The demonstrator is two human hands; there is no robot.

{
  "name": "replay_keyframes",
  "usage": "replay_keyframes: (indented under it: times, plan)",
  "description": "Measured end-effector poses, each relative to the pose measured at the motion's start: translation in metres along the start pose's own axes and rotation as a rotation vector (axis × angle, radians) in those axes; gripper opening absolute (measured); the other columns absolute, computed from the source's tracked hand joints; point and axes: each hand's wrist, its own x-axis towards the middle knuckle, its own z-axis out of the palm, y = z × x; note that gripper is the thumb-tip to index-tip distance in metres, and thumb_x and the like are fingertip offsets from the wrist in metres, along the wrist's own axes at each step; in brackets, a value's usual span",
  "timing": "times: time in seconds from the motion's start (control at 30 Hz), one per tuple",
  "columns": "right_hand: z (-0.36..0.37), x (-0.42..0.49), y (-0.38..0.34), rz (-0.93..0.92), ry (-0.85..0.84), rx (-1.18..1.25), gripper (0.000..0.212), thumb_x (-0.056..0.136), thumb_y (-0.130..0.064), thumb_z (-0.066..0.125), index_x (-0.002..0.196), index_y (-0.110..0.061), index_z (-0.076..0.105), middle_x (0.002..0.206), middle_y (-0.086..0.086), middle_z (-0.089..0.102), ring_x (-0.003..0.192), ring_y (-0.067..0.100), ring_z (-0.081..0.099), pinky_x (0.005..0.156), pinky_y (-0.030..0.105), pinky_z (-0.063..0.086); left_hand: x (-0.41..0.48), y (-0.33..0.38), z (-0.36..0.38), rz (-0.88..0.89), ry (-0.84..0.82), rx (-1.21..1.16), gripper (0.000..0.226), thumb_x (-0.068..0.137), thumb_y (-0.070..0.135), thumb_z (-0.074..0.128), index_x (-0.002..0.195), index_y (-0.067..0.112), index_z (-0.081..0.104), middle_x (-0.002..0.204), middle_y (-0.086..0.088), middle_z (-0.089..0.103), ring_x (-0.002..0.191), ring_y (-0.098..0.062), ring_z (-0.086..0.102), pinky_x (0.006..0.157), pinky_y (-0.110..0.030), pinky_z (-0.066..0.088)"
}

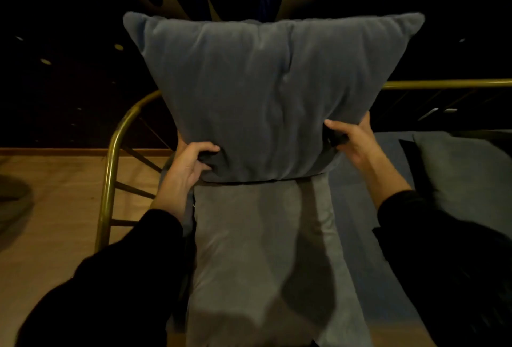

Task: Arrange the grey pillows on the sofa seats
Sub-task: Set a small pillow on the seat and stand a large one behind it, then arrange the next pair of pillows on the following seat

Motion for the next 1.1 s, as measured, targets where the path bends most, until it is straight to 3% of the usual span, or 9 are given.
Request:
replay_keyframes:
  times: [0.13, 0.27, 0.43, 0.5, 0.6, 0.73, 0.83, 1.0, 1.1]
  plan:
    - [-0.008, 0.002, 0.0, -0.099, -0.023, 0.044, 0.084, 0.065, -0.002, 0.081, 0.124, -0.043, 0.038, 0.136, -0.006, 0.055, 0.123, 0.02, 0.057, 0.094, 0.048, 0.053, -0.001, 0.01, -0.003, 0.091, 0.003, -0.056, 0.088, 0.066, -0.015, 0.06, 0.133, 0.038, 0.039, 0.132, 0.003, 0.051, 0.124, -0.026, 0.046, 0.094, -0.06, 0.047]
    - [-0.002, 0.009, 0.012, -0.057, -0.015, -0.079, 0.087, 0.07, -0.012, 0.083, 0.139, -0.023, 0.031, 0.141, 0.003, 0.052, 0.124, 0.021, 0.056, 0.1, 0.046, 0.051, 0.013, 0.003, -0.011, -0.044, 0.055, -0.005, 0.091, 0.06, -0.001, 0.064, 0.138, 0.036, 0.035, 0.141, -0.002, 0.046, 0.13, -0.031, 0.044, 0.093, -0.068, 0.045]
    - [-0.006, 0.013, 0.041, 0.057, 0.007, -0.255, 0.081, 0.083, -0.032, 0.073, 0.148, -0.016, 0.027, 0.148, 0.005, 0.045, 0.13, 0.024, 0.049, 0.101, 0.038, 0.047, 0.018, -0.023, -0.025, -0.22, 0.152, 0.032, 0.075, 0.071, 0.026, 0.07, 0.14, 0.026, 0.039, 0.133, -0.001, 0.052, 0.111, -0.025, 0.054, 0.069, -0.044, 0.05]
    - [-0.003, 0.018, 0.039, 0.026, 0.033, -0.32, 0.079, 0.088, -0.031, 0.068, 0.151, -0.014, 0.023, 0.151, 0.006, 0.04, 0.135, 0.025, 0.044, 0.105, 0.038, 0.044, 0.02, -0.02, -0.016, -0.196, 0.166, 0.067, 0.075, 0.078, 0.03, 0.067, 0.145, 0.027, 0.033, 0.134, 0.0, 0.05, 0.115, -0.025, 0.052, 0.078, -0.047, 0.05]
    - [0.006, 0.011, 0.034, -0.006, 0.089, -0.393, 0.079, 0.09, -0.029, 0.065, 0.152, -0.011, 0.019, 0.155, 0.01, 0.035, 0.14, 0.029, 0.038, 0.112, 0.041, 0.038, 0.016, -0.022, 0.012, -0.083, 0.336, 0.171, 0.07, 0.09, 0.025, 0.058, 0.151, 0.017, 0.023, 0.145, -0.009, 0.045, 0.131, -0.032, 0.046, 0.108, -0.051, 0.041]
    - [0.002, -0.003, 0.039, -0.02, 0.122, -0.51, 0.069, 0.093, -0.024, 0.062, 0.15, -0.009, 0.026, 0.15, 0.014, 0.043, 0.137, 0.032, 0.043, 0.11, 0.04, 0.038, -0.013, -0.052, 0.062, 0.044, 0.464, 0.431, 0.077, 0.092, 0.011, 0.056, 0.152, -0.003, 0.01, 0.159, -0.024, 0.019, 0.143, -0.04, 0.029, 0.118, -0.041, 0.027]
    - [-0.027, -0.009, 0.04, 0.005, 0.066, -0.699, 0.055, 0.094, -0.023, 0.06, 0.142, -0.006, 0.04, 0.14, 0.018, 0.054, 0.129, 0.034, 0.051, 0.1, 0.036, 0.042, -0.046, -0.089, 0.108, 0.056, 0.376, 0.586, 0.084, 0.091, 0.01, 0.061, 0.152, -0.007, 0.006, 0.156, -0.029, 0.02, 0.139, -0.043, 0.033, 0.113, -0.039, 0.03]
    - [-0.132, -0.009, 0.029, 0.034, 0.078, -0.818, 0.054, 0.098, -0.026, 0.053, 0.142, 0.001, 0.04, 0.143, 0.022, 0.049, 0.132, 0.036, 0.047, 0.105, 0.037, 0.038, -0.085, -0.16, 0.21, 0.159, 0.075, 0.82, 0.053, 0.091, 0.004, 0.058, 0.142, 0.002, 0.045, 0.142, -0.021, 0.051, 0.13, -0.036, 0.05, 0.108, -0.036, 0.039]
    - [-0.225, -0.004, 0.015, 0.053, 0.117, -0.847, 0.052, 0.097, -0.025, 0.054, 0.14, 0.002, 0.044, 0.142, 0.022, 0.051, 0.132, 0.035, 0.049, 0.106, 0.037, 0.039, -0.105, -0.198, 0.288, 0.109, -0.097, 0.903, 0.042, 0.094, 0.004, 0.054, 0.136, 0.004, 0.052, 0.133, -0.019, 0.06, 0.122, -0.034, 0.057, 0.101, -0.037, 0.044]
